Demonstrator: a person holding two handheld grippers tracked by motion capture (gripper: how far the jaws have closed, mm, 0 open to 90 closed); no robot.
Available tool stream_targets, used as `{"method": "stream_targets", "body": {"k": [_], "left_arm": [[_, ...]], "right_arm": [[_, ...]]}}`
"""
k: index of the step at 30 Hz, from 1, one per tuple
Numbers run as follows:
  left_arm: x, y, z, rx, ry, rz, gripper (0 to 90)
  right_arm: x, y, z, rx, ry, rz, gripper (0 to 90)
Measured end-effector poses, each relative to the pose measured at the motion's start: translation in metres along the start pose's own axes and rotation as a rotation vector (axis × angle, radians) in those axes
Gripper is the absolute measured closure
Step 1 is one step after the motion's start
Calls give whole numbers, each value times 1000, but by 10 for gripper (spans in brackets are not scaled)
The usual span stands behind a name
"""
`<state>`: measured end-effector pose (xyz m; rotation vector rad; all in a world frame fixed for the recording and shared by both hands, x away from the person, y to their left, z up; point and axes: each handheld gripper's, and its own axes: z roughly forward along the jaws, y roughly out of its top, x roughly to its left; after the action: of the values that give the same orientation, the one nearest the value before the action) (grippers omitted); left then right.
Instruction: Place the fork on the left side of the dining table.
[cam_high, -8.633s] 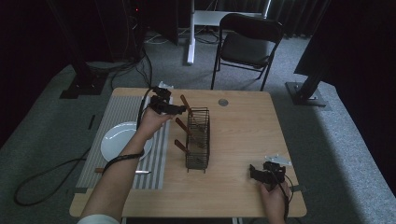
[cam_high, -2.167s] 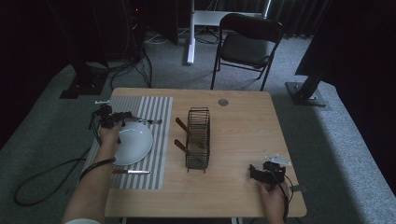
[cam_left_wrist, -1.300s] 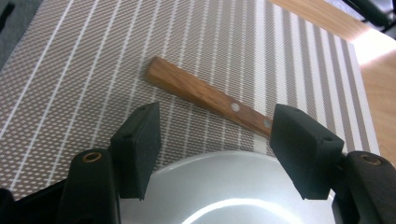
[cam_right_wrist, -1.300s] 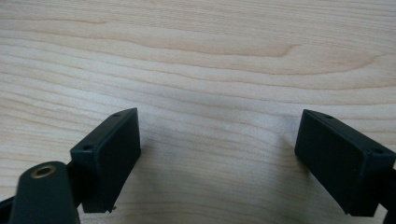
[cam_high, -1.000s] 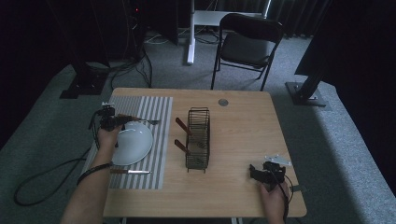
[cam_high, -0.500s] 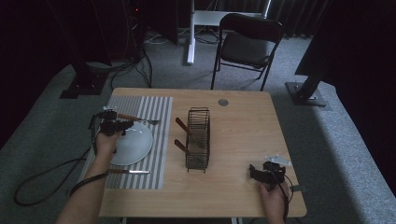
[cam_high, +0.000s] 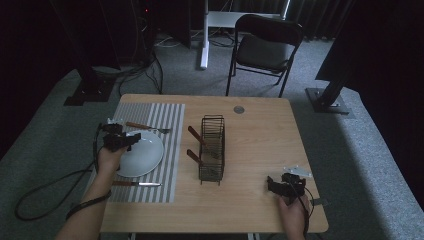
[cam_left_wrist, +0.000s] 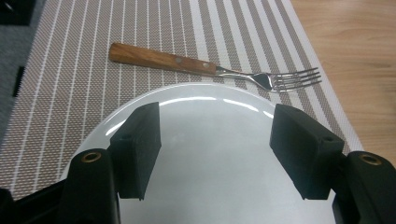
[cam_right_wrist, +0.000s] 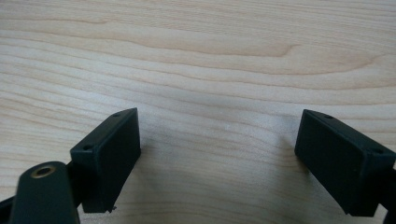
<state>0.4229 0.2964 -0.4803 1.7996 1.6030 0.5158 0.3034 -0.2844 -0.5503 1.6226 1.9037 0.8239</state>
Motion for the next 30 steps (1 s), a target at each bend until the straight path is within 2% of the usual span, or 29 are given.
{"method": "stream_targets", "body": {"k": [2, 6, 9, 11, 17, 19, 21, 23, 27, 30], "left_arm": [[0, -2, -4, -13, 0, -6, 340], [0, -7, -10, -17, -26, -15, 339], [0, -14, -15, -17, -14, 13, 340], [0, -19, -17, -8, -31, 5, 340], [-1, -33, -23, -5, -47, 6, 339], [-1, -36, -24, -11, -46, 4, 340], [-2, -43, -27, -10, -22, 28, 340], [-2, -47, -30, -15, -38, 16, 340], [-3, -55, -36, -28, -38, 21, 339], [-6, -62, -40, -33, -14, 59, 328]], "right_arm": [[0, 0, 0, 0, 0, 1, 139], [0, 0, 0, 0, 0, 0, 139], [0, 0, 0, 0, 0, 0, 139], [0, 0, 0, 0, 0, 0, 138], [0, 0, 0, -1, 0, 0, 138], [0, 0, 0, -1, 0, 0, 139], [0, 0, 0, -1, 0, 0, 139], [0, 0, 0, 0, 0, 0, 139], [0, 0, 0, 0, 0, 1, 139], [0, 0, 0, 0, 0, 1, 139]]}}
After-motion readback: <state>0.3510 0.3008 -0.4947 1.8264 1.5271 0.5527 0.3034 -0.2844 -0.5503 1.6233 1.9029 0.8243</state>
